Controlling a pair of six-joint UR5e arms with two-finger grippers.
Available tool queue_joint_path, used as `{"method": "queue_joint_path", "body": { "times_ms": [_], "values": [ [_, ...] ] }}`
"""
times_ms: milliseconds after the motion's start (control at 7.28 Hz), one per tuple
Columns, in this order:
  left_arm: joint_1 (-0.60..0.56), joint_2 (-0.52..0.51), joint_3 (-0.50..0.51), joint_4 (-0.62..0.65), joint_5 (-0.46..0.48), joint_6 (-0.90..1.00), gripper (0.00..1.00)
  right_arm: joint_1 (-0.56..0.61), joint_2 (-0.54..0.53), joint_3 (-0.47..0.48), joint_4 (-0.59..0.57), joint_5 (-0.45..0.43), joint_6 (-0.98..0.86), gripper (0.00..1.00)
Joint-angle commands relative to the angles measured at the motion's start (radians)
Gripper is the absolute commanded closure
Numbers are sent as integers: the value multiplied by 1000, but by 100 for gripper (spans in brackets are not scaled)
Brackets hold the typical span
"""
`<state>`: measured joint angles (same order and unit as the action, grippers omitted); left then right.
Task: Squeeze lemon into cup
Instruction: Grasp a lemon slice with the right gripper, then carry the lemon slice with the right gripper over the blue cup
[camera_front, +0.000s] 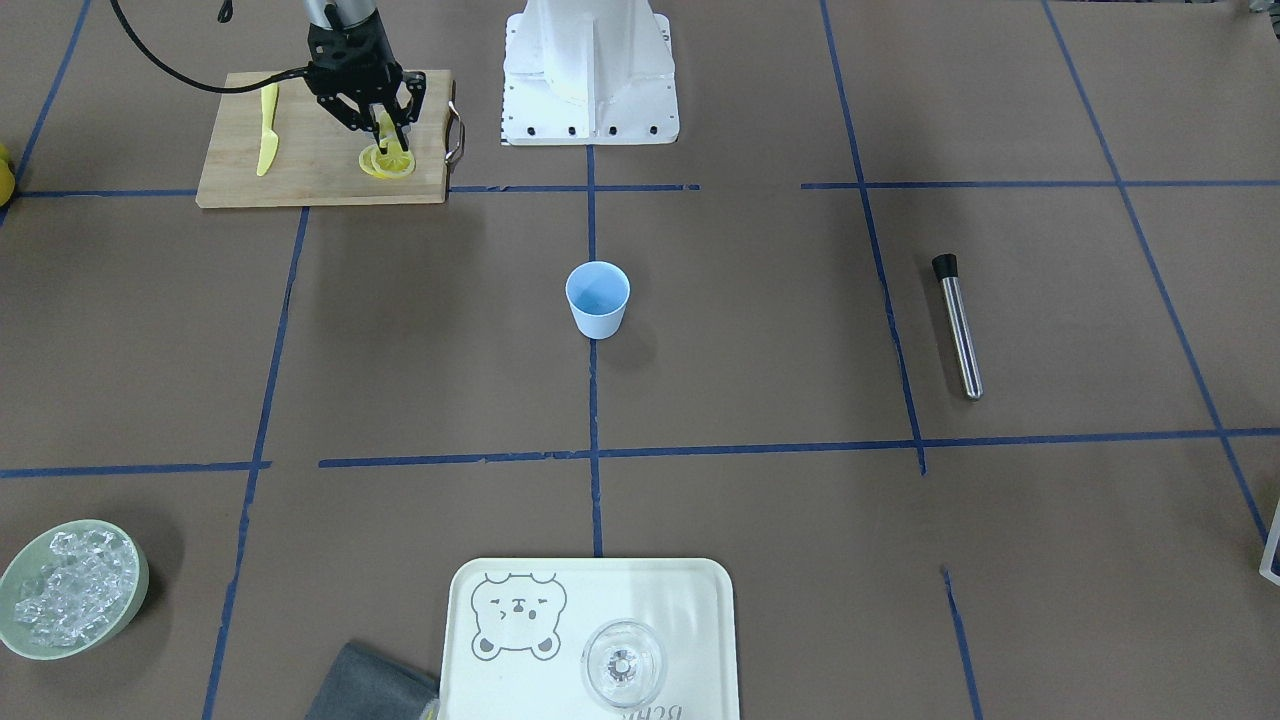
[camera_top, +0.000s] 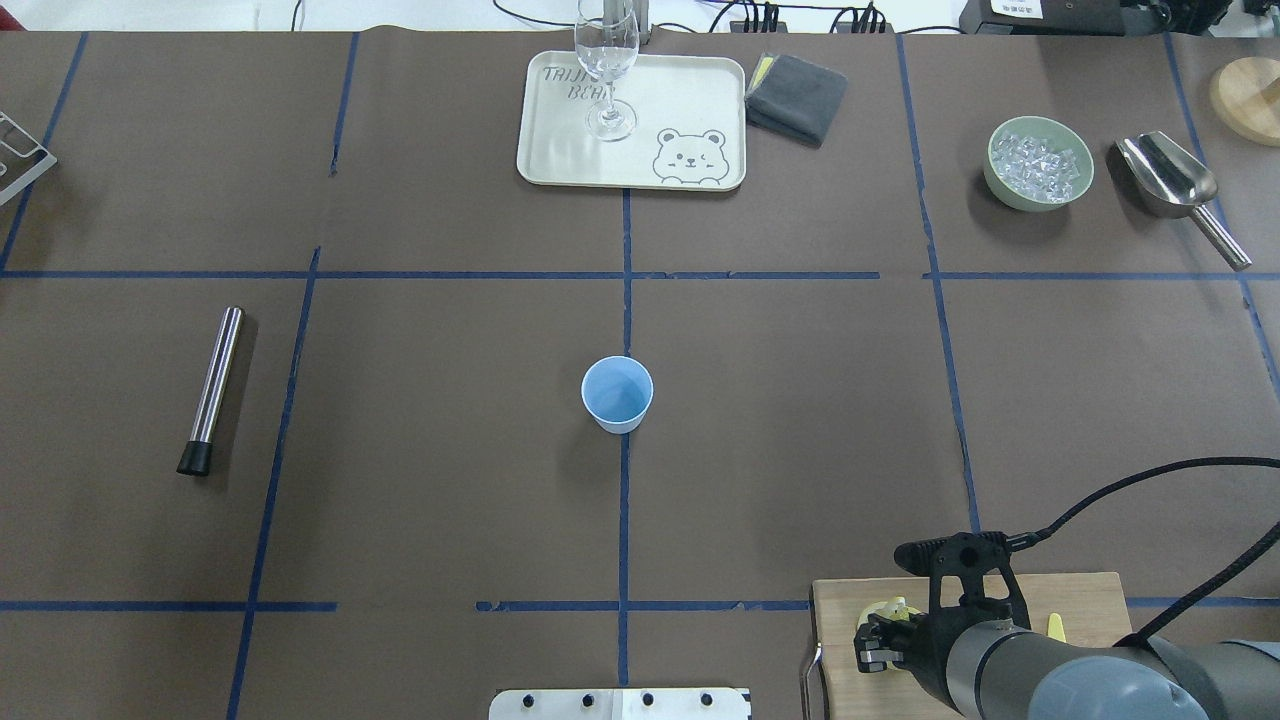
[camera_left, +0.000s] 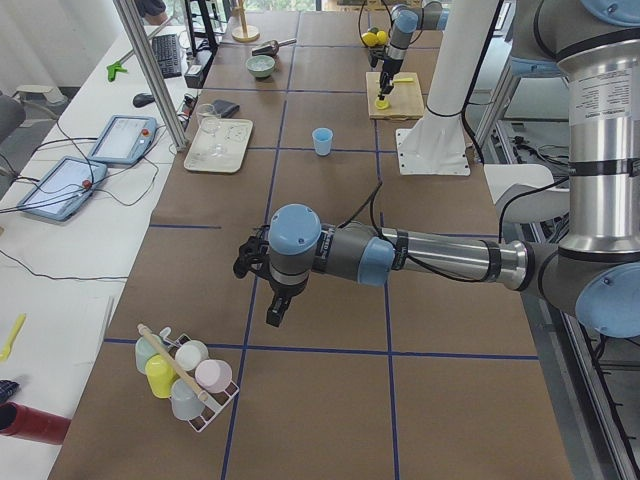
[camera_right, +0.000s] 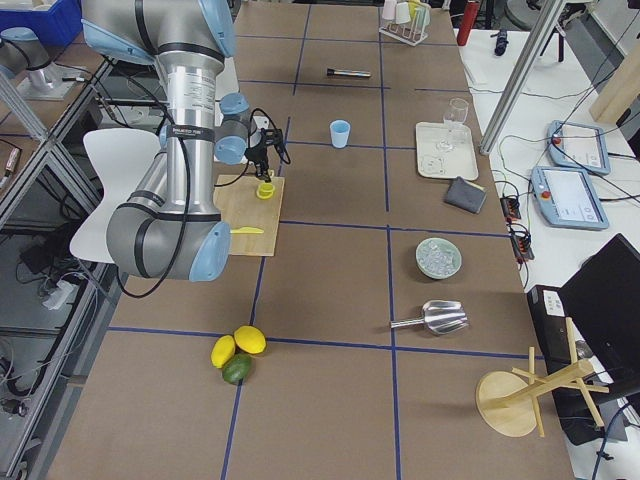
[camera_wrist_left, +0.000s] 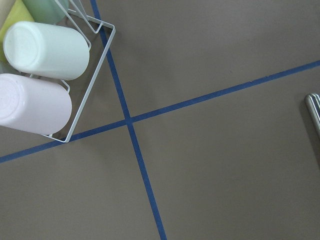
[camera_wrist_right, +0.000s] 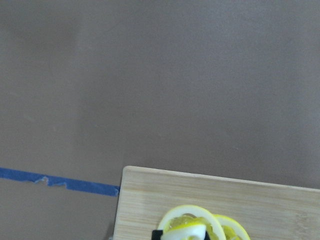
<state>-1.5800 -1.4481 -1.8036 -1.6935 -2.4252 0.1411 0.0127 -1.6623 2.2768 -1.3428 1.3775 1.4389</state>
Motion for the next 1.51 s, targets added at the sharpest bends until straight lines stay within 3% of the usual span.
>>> {"method": "queue_joint_path", "body": {
  "times_ms": [0, 275, 687, 962, 1237, 1374],
  "values": [
    [0, 2, 0, 0, 0, 0, 0, 42, 6, 12, -1, 18, 0, 100],
    [0, 5, 0, 0, 0, 0, 0, 96, 79, 24, -103, 83, -2, 100],
    [0, 5, -2, 0, 0, 0, 0, 203, 449, -20, -494, 176, -21, 100],
    [0, 5, -2, 2, 2, 0, 0, 323, 701, -199, -587, 279, -53, 100],
    [0, 5, 0, 2, 2, -2, 0, 358, 875, -411, -578, 279, -77, 100],
    [0, 6, 1, 2, 2, -2, 0, 363, 916, -463, -575, 279, -78, 100]
  ]
}}
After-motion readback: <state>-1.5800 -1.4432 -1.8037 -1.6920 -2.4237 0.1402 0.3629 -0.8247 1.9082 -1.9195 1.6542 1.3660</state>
